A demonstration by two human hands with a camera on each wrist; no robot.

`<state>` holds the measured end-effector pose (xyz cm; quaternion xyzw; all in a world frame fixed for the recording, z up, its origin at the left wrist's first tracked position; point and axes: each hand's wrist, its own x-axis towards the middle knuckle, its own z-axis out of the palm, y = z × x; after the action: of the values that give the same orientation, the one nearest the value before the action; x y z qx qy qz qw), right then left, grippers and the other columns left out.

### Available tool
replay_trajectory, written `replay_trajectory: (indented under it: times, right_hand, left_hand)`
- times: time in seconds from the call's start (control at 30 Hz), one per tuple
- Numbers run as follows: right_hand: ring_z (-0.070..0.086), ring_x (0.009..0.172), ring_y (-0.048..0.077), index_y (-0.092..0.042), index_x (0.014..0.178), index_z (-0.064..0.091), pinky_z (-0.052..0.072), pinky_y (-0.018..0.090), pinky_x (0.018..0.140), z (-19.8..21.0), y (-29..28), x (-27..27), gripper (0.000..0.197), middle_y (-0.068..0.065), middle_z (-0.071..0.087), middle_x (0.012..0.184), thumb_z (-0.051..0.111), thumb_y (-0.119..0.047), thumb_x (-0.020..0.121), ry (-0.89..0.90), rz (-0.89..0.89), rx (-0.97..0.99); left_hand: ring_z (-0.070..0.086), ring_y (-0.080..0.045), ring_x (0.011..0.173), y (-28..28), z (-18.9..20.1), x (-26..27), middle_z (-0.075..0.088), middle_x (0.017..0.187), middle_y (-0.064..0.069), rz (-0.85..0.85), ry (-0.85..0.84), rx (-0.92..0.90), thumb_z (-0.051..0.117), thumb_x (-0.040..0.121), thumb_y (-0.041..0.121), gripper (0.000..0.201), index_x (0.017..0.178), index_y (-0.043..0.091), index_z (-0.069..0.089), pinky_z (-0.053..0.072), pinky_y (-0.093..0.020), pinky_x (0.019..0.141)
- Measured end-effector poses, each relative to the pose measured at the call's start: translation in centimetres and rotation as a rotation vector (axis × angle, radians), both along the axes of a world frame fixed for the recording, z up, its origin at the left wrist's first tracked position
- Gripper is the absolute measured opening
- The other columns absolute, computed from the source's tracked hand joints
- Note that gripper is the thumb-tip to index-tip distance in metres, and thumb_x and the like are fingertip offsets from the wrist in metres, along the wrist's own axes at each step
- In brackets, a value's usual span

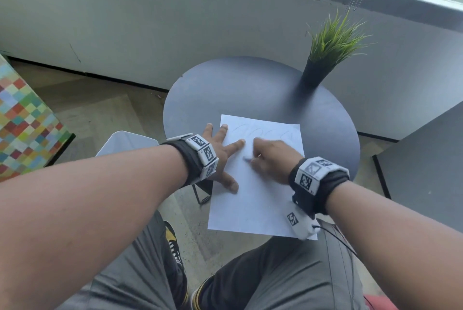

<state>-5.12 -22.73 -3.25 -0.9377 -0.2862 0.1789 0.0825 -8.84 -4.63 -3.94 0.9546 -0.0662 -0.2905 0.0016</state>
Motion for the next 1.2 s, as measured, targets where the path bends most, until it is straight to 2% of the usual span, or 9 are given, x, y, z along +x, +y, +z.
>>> replay_trajectory:
  times: [0.07, 0.23, 0.3, 0.37, 0.43, 0.6, 0.8, 1.0, 1.2]
  right_hand:
    - [0.055, 0.099, 0.031, -0.013, 0.096, 0.047, 0.041, 0.034, 0.074, 0.0, -0.7, 1.0, 0.023, 0.013, 0.062, 0.104, 0.048, -0.036, 0.095, -0.065, -0.134, -0.031]
    - [0.049, 0.079, 0.028, -0.015, 0.091, 0.045, 0.037, 0.033, 0.067, -0.3, 1.2, -2.9, 0.025, 0.008, 0.059, 0.091, 0.047, -0.039, 0.098, 0.034, 0.222, -0.013]
    - [0.05, 0.082, 0.026, -0.015, 0.091, 0.047, 0.039, 0.033, 0.068, 0.1, 0.2, -1.3, 0.029, 0.007, 0.061, 0.092, 0.048, -0.044, 0.096, 0.005, 0.132, -0.035]
    - [0.053, 0.091, 0.029, -0.015, 0.093, 0.047, 0.04, 0.033, 0.07, 0.5, -1.1, 0.5, 0.025, 0.01, 0.062, 0.1, 0.048, -0.04, 0.095, -0.036, -0.056, -0.061]
    - [0.055, 0.097, 0.031, -0.014, 0.096, 0.045, 0.038, 0.032, 0.07, 0.3, -0.9, 0.2, 0.02, 0.013, 0.062, 0.105, 0.046, -0.034, 0.096, -0.079, -0.101, -0.071]
    - [0.047, 0.08, 0.027, -0.016, 0.089, 0.041, 0.034, 0.033, 0.066, 0.0, 1.1, -3.4, 0.024, 0.007, 0.056, 0.089, 0.044, -0.039, 0.098, 0.021, 0.174, -0.025]
    - [0.051, 0.089, 0.029, -0.015, 0.094, 0.044, 0.046, 0.037, 0.073, -0.2, -1.9, 0.9, 0.029, 0.009, 0.059, 0.099, 0.043, -0.044, 0.096, -0.012, -0.248, -0.079]
    - [0.052, 0.091, 0.028, -0.017, 0.097, 0.046, 0.043, 0.037, 0.075, -0.4, 1.2, -1.1, 0.027, 0.005, 0.061, 0.098, 0.049, -0.044, 0.095, -0.017, -0.065, -0.006]
    - [0.056, 0.09, 0.024, -0.02, 0.093, 0.055, 0.045, 0.034, 0.076, -0.8, 0.4, 0.9, 0.029, 0.002, 0.063, 0.094, 0.054, -0.049, 0.092, 0.073, -0.252, 0.079]
  left_hand:
    - [-0.017, -0.044, 0.146, -0.1, 0.0, 0.0, -0.023, 0.162, -0.006, 0.004, 0.005, 0.01, 0.06, 0.057, 0.09, 0.126, 0.15, 0.05, -0.015, 0.019, -0.068, 0.113]
    - [-0.018, -0.044, 0.146, -0.1, 0.1, 0.1, -0.024, 0.162, -0.006, 0.0, 0.007, 0.011, 0.061, 0.058, 0.089, 0.126, 0.15, 0.049, -0.015, 0.019, -0.067, 0.112]
    - [-0.018, -0.044, 0.147, -0.1, 0.0, 0.1, -0.024, 0.162, -0.006, -0.003, 0.01, 0.014, 0.061, 0.058, 0.09, 0.126, 0.15, 0.05, -0.015, 0.019, -0.068, 0.111]
    - [-0.017, -0.044, 0.146, -0.1, -0.1, 0.2, -0.024, 0.162, -0.005, -0.003, 0.012, 0.015, 0.06, 0.057, 0.09, 0.126, 0.149, 0.05, -0.016, 0.02, -0.069, 0.112]
    - [-0.017, -0.045, 0.146, -0.2, -0.1, 0.2, -0.024, 0.162, -0.006, -0.002, 0.016, 0.017, 0.061, 0.057, 0.09, 0.127, 0.149, 0.05, -0.017, 0.02, -0.069, 0.112]
    - [-0.019, -0.044, 0.146, 0.2, -0.1, 0.1, -0.023, 0.162, -0.005, -0.009, 0.015, -0.005, 0.062, 0.056, 0.089, 0.127, 0.15, 0.049, -0.015, 0.019, -0.067, 0.113]
    - [-0.008, -0.033, 0.15, 0.4, -0.4, -0.1, -0.016, 0.163, 0.002, -0.024, -0.056, 0.038, 0.053, 0.051, 0.097, 0.136, 0.154, 0.037, -0.014, 0.012, -0.079, 0.104]
    - [-0.008, -0.025, 0.151, 0.9, -1.2, -0.5, -0.015, 0.164, 0.005, -0.038, -0.106, 0.015, 0.046, 0.048, 0.101, 0.142, 0.156, 0.027, -0.011, 0.007, -0.076, 0.107]
    - [-0.008, -0.018, 0.151, 2.5, -1.4, -0.5, -0.013, 0.164, 0.011, -0.024, -0.134, -0.066, 0.044, 0.06, 0.097, 0.129, 0.157, 0.027, -0.005, 0.01, -0.071, 0.111]
